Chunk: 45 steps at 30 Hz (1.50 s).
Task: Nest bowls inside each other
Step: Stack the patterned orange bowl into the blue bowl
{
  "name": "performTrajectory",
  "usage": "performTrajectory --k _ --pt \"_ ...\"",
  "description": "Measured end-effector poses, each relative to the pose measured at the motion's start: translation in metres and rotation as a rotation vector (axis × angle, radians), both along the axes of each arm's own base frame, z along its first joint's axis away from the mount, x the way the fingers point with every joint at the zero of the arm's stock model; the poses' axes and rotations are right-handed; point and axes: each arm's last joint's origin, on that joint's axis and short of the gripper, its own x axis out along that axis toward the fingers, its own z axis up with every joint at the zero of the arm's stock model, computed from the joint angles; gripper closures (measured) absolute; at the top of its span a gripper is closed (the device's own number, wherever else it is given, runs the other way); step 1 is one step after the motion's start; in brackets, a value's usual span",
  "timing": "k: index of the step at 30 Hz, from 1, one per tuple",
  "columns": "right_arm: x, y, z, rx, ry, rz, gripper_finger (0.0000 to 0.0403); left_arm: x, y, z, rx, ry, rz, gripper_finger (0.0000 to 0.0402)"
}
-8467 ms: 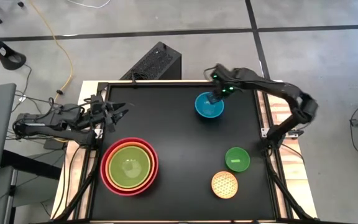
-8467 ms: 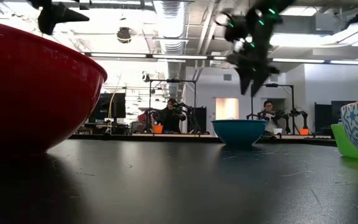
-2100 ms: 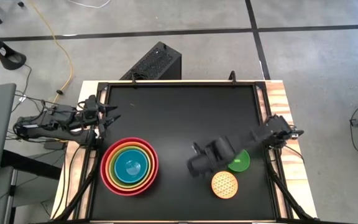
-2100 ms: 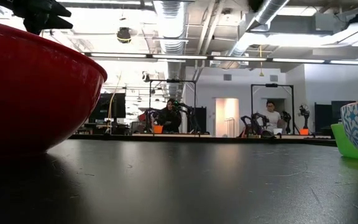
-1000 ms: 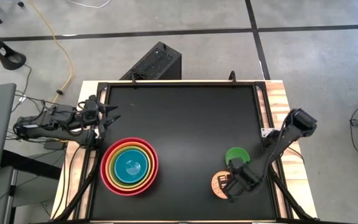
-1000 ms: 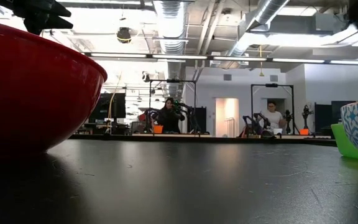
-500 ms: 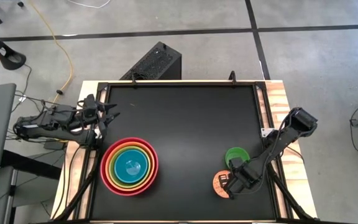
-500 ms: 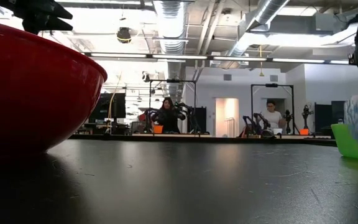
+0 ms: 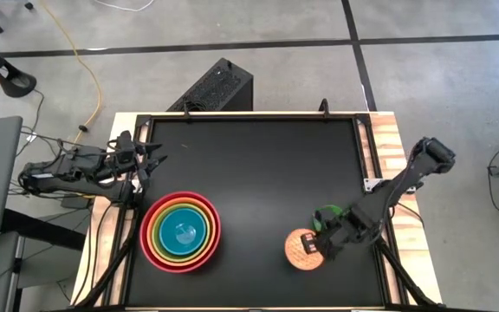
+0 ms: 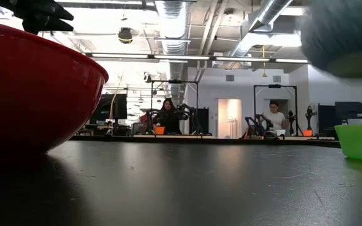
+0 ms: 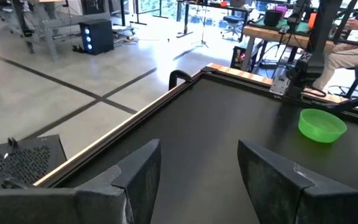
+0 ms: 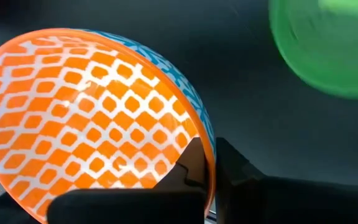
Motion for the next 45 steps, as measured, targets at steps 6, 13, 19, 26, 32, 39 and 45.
performTrajectory --k 6,13,19,26,32,39,45 --pt "0.061 -0.035 0.055 -0.198 -0.252 0.045 0.0396 0.0 0.0 -0.002 -0.004 0.021 -0.014 0.0199" --pt "0.191 -0.073 0.078 -0.428 -0.457 0.265 0.0397 -0.001 0.0 -0.005 -0.013 0.047 -0.019 0.0199" --pt "0.27 -0.074 0.059 -0.43 -0.537 0.45 0.0397 0.0 -0.001 -0.005 -0.037 0.04 -0.038 0.0199" --pt "0.315 -0.08 0.016 -0.412 -0.652 0.447 0.0397 0.0 -0.002 -0.006 -0.049 0.046 -0.077 0.0199" --pt "0.337 -0.08 -0.016 -0.426 -0.721 0.412 0.0397 0.001 -0.003 -0.007 -0.052 0.057 -0.092 0.0199" --pt "0.339 -0.076 -0.036 -0.439 -0.643 0.402 0.0397 0.003 -0.003 -0.008 -0.055 0.073 -0.092 0.0199" --pt "0.333 -0.077 -0.041 -0.44 -0.558 0.442 0.0397 0.004 -0.003 -0.008 -0.058 0.079 -0.09 0.0199"
